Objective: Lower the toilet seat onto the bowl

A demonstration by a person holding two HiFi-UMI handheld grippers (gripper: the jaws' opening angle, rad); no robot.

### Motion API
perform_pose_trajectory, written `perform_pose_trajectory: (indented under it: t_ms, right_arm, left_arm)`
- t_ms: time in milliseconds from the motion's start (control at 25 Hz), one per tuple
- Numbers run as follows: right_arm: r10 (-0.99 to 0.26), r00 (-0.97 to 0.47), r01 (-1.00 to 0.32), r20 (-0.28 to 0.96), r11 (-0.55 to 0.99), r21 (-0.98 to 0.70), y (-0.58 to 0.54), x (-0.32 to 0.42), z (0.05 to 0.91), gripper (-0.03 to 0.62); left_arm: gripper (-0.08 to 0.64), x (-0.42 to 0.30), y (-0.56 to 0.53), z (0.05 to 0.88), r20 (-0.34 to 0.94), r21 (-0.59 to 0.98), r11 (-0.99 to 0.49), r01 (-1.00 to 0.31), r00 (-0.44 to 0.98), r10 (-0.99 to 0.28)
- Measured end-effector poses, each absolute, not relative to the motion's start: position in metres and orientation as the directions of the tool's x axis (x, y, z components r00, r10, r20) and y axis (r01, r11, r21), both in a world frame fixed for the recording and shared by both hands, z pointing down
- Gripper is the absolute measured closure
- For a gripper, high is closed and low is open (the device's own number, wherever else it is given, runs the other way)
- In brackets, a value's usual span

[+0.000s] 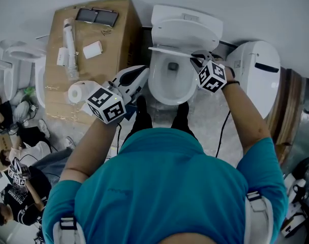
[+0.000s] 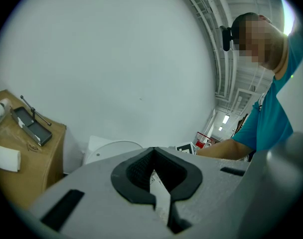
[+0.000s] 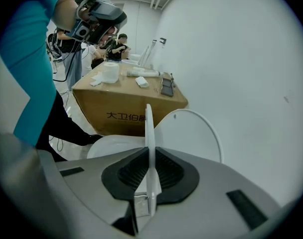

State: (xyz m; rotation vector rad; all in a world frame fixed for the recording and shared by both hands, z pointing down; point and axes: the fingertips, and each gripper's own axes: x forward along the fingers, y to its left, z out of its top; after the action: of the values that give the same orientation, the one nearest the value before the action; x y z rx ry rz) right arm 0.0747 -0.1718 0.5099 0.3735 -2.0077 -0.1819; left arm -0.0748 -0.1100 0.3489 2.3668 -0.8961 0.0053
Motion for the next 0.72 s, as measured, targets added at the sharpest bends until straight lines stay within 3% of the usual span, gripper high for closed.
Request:
perform_pose_trajectory:
  t_ms: [720]
  right_arm:
    - [-0.254, -0.440, -0.135, 0.861, 0.967, 0.216, -0.113, 0.068, 0.530, 0.548]
  left_arm:
    - [0.557, -0.079, -0.104, 0.366, 0.232, 0.552, -0.567, -0.611, 0.766, -0.599]
